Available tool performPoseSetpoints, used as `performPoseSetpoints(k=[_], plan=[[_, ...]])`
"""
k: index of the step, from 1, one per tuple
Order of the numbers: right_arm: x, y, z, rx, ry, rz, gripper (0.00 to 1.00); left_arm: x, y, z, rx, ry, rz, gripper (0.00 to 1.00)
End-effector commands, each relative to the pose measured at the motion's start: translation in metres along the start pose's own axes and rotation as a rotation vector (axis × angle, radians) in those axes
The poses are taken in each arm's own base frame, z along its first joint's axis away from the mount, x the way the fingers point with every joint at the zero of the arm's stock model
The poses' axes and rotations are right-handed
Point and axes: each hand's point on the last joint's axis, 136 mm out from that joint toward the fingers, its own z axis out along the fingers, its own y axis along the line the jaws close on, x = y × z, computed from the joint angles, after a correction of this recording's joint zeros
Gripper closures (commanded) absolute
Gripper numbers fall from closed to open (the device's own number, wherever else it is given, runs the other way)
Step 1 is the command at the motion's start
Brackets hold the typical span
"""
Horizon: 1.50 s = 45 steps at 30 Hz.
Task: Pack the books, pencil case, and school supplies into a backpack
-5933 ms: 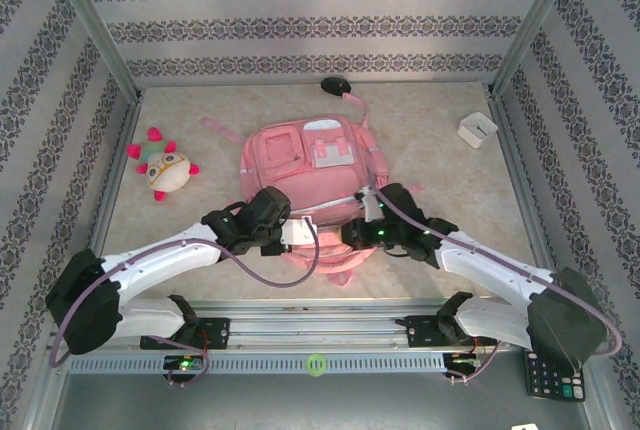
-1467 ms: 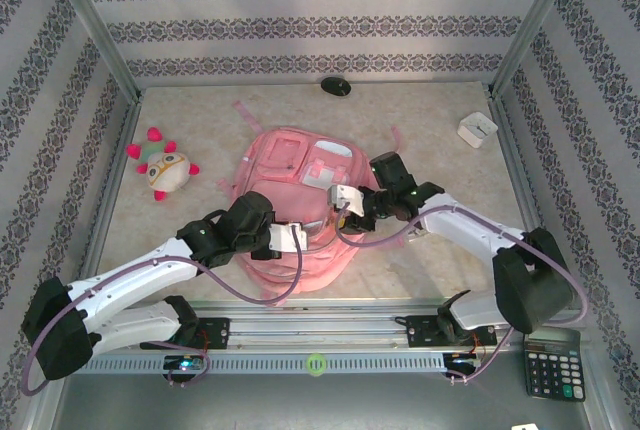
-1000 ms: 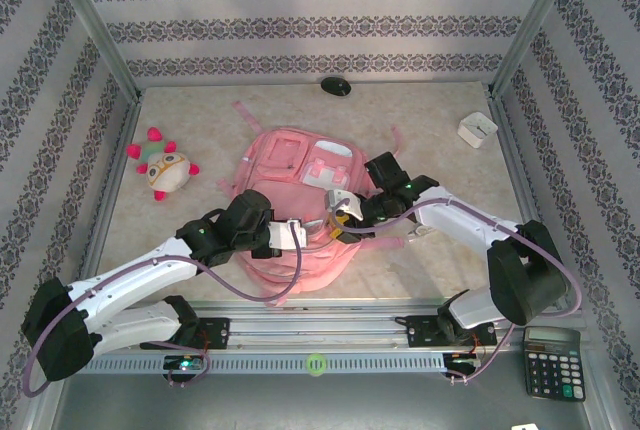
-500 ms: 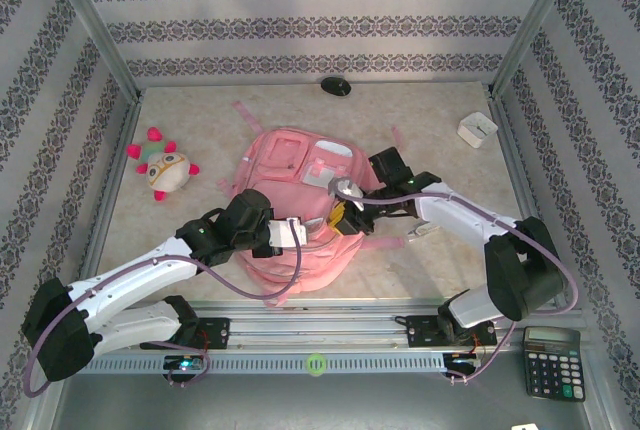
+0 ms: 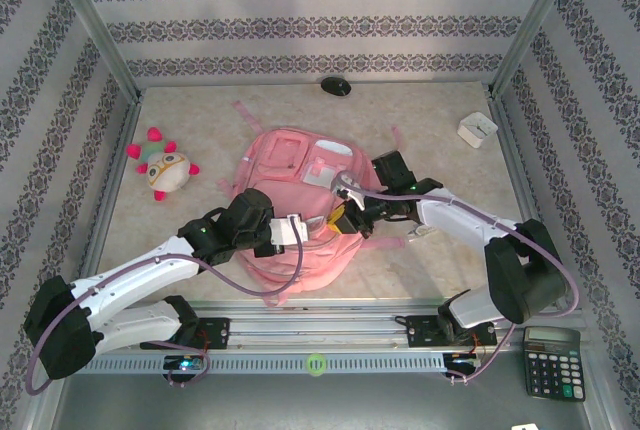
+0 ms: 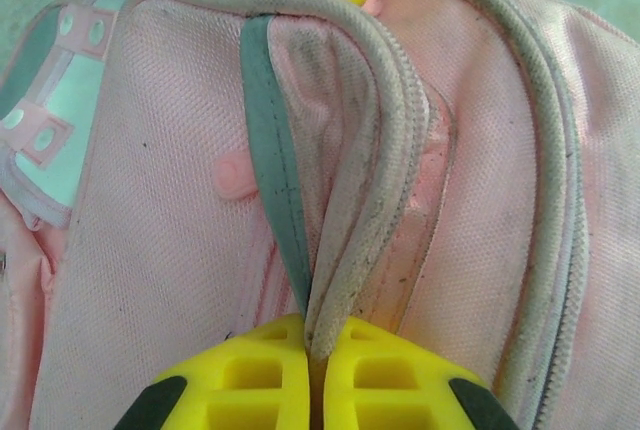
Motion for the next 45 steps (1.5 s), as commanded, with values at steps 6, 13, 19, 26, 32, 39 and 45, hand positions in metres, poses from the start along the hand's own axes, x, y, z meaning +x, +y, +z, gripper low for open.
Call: performPoseSetpoints(k=[6,13,19,26,32,39,45], plan=[[-0.015,0.017,-0.012,0.104,-0.052,0.106,1.00,-0.031,0.069,-0.009,-0.239,-0.047,-0.309,0.99],[-0.021,0.051,0.001,0.104,-0.080,0.193,1.00,-0.056,0.079,0.004,-0.280,-0.062,-0.411,1.00],[-0.018,0.049,0.006,0.132,-0.097,0.348,1.00,-0.083,0.061,0.020,-0.203,-0.131,-0.435,0.77],[0.002,0.013,-0.032,0.242,-0.169,0.560,1.00,-0.039,0.056,-0.003,-0.208,-0.049,-0.282,0.29],[0.004,0.008,-0.039,0.246,-0.157,0.562,1.00,0.000,0.041,-0.014,-0.118,0.037,-0.120,0.21],[0.000,0.007,-0.037,0.230,-0.131,0.554,1.00,0.011,0.032,0.007,-0.049,0.089,-0.056,0.16],[-0.003,0.007,-0.038,0.221,-0.117,0.548,1.00,0.017,0.045,0.034,-0.082,0.131,-0.066,0.34]])
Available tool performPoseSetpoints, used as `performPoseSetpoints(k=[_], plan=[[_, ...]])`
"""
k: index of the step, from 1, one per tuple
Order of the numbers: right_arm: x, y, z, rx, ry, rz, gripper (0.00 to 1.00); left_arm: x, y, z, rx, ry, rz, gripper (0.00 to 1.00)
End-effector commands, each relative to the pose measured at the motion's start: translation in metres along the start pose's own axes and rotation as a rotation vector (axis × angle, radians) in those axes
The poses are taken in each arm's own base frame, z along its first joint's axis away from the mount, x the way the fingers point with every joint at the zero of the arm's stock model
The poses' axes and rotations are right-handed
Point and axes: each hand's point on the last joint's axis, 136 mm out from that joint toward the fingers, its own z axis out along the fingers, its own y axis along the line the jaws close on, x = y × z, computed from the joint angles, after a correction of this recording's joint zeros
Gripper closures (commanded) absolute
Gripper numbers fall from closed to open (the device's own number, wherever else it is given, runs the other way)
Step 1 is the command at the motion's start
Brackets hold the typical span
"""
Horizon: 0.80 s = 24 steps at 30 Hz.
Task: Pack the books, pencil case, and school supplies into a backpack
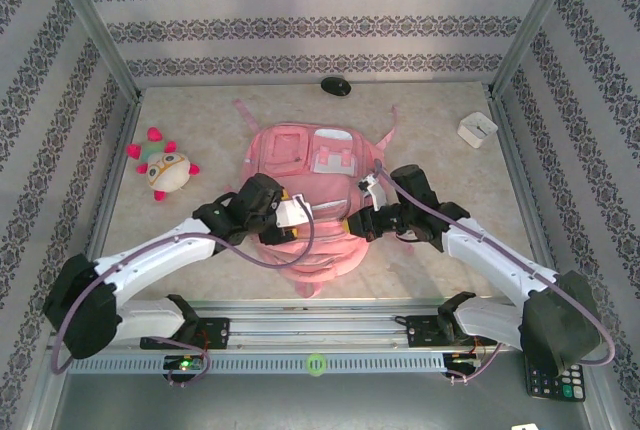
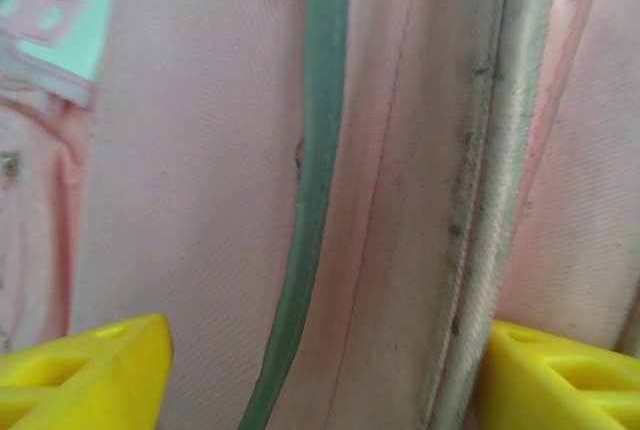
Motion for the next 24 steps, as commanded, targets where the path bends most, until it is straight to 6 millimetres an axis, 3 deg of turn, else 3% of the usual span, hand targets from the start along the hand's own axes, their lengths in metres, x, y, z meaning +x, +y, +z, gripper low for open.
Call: performPoseSetpoints(k=[1,4,7,10,15,24], plan=[[-0.012,0.006,-0.006,-0.016,-0.012,-0.032,1.00,-0.004,0.015,0.007,-0.049,-0.006,0.007,0.44],[-0.017,-0.005,-0.012,0.019,-0.030,-0.014,1.00,-0.010,0.013,0.000,-0.019,-0.019,-0.051,0.75],[-0.028,-0.024,-0.021,0.058,-0.075,0.035,1.00,-0.026,0.010,-0.020,0.017,-0.086,-0.201,0.91],[-0.040,-0.032,-0.024,0.066,-0.087,0.041,1.00,-0.038,0.005,-0.030,0.000,-0.127,-0.258,0.95],[-0.049,-0.019,-0.024,0.036,-0.082,0.014,1.00,-0.057,0.016,-0.027,-0.078,-0.105,-0.413,1.00],[-0.017,0.023,-0.010,-0.002,-0.028,-0.027,1.00,-0.097,0.040,-0.014,-0.119,-0.099,-0.577,1.00]])
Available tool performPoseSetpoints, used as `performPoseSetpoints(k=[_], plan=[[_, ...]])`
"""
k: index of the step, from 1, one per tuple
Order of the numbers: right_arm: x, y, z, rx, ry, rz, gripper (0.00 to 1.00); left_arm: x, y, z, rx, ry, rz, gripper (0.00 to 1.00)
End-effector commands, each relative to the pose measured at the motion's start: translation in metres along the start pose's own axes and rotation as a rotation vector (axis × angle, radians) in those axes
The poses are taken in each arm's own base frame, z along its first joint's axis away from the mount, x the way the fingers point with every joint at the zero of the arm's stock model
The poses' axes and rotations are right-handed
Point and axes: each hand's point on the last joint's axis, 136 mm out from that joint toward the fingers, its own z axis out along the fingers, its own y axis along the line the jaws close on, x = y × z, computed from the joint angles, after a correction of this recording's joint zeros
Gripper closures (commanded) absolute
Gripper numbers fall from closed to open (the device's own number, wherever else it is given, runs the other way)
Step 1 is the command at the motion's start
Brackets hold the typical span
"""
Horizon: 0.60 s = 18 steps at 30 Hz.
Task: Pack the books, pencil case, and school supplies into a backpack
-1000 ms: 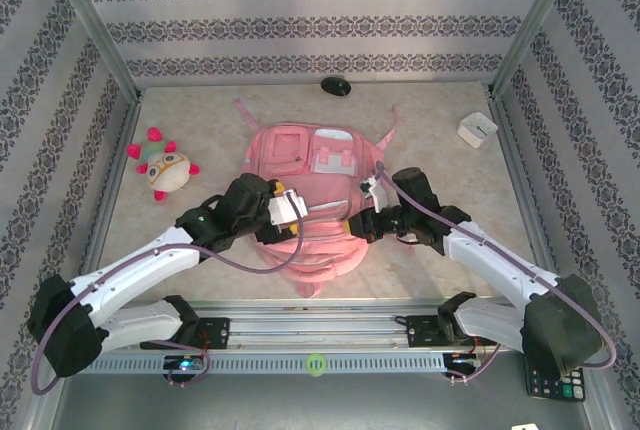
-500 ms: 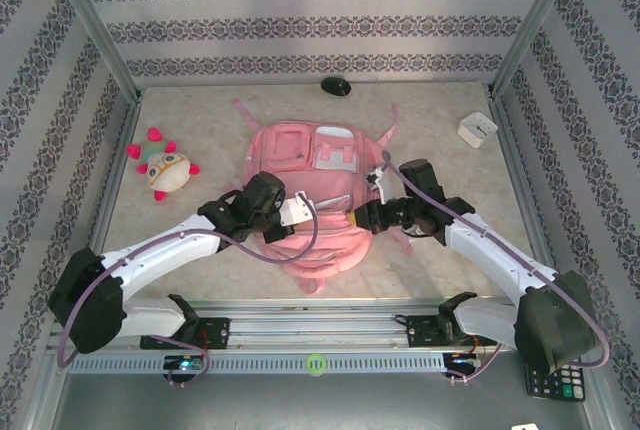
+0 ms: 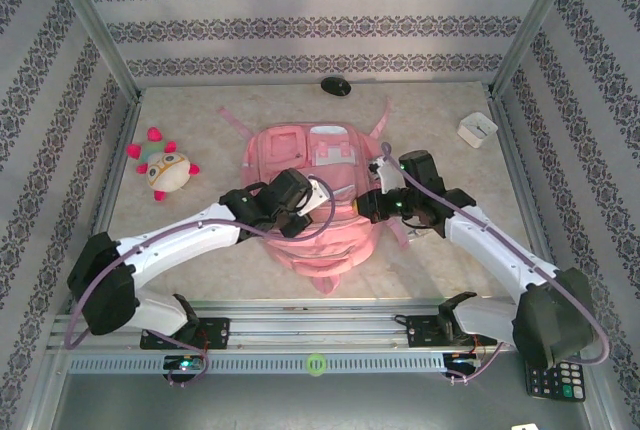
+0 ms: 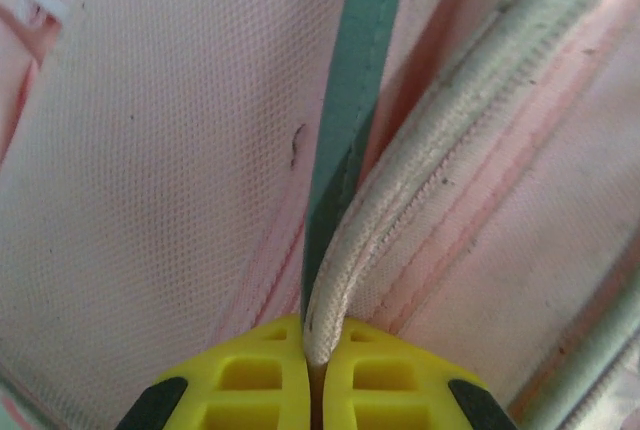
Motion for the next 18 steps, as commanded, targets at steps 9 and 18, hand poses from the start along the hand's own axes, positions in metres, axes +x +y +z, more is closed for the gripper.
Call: performPoseSetpoints(k=[9,18], plan=[[0.022,0.028,-0.017,-0.140,0.003,0.060,1.00,-0.065,0.010,-0.019,-0.060,-0.196,-0.100,1.00],[0.044,0.058,-0.028,-0.307,0.131,0.008,1.00,-0.040,0.035,-0.012,-0.171,-0.083,-0.077,1.00]])
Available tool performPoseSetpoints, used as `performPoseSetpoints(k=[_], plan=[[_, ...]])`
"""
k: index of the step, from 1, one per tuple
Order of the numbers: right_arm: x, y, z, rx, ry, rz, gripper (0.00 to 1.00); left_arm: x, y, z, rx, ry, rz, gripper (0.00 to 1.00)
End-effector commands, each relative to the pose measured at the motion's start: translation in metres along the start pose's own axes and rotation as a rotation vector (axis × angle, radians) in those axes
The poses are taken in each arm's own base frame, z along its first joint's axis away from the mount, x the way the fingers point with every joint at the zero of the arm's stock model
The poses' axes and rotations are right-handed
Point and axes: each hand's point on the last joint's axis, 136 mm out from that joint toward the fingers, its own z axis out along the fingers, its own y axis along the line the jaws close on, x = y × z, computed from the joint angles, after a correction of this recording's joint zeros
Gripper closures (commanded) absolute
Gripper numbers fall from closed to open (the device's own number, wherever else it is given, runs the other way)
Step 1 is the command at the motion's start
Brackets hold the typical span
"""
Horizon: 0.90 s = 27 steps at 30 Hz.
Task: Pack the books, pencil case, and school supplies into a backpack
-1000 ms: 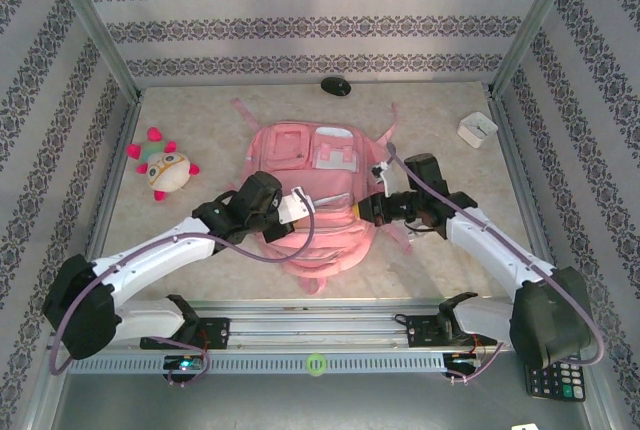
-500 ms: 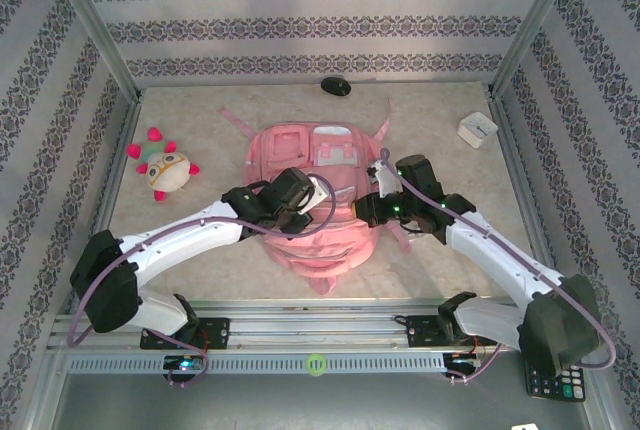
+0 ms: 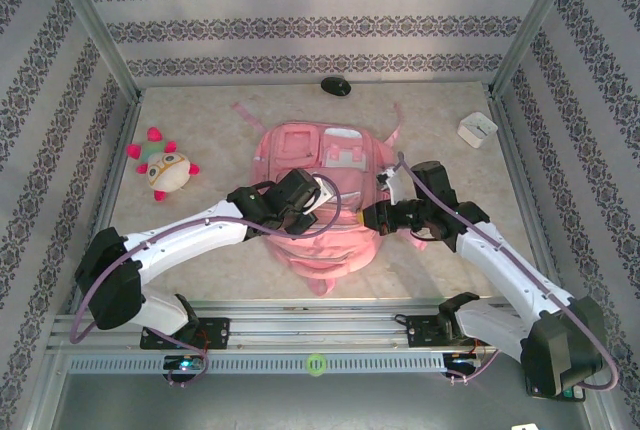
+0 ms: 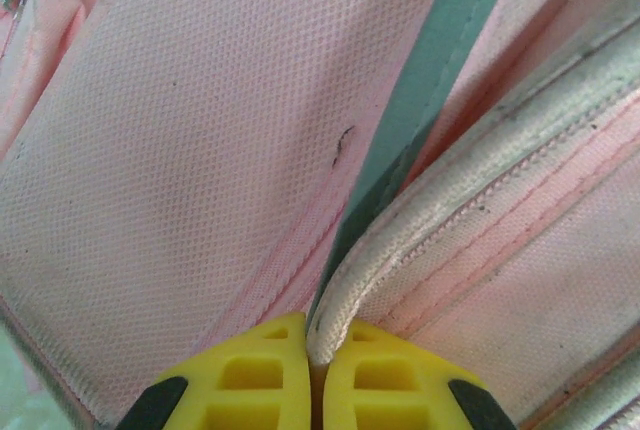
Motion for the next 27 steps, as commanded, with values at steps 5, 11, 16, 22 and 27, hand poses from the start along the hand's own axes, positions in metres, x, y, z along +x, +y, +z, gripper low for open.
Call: performPoseSetpoints(k=[5,11,16,22,27], plan=[[0.017,0.061,0.018,-0.220,0.123,-0.048,1.00,-0.049,0.014,-0.007,-0.029,-0.140,-0.107,1.00],[-0.003,0.067,0.039,-0.173,0.073,-0.013,1.00,-0.065,-0.019,-0.007,0.104,-0.193,-0.106,1.00],[-0.021,0.045,0.044,-0.109,0.012,0.038,1.00,-0.079,-0.039,-0.023,0.223,-0.282,-0.138,0.92],[-0.047,0.002,0.024,-0.078,-0.049,0.084,1.00,-0.062,-0.048,-0.043,0.259,-0.321,-0.193,0.99],[-0.054,0.005,0.027,-0.125,-0.016,0.031,1.00,-0.062,-0.069,-0.032,0.304,-0.320,-0.212,0.87]])
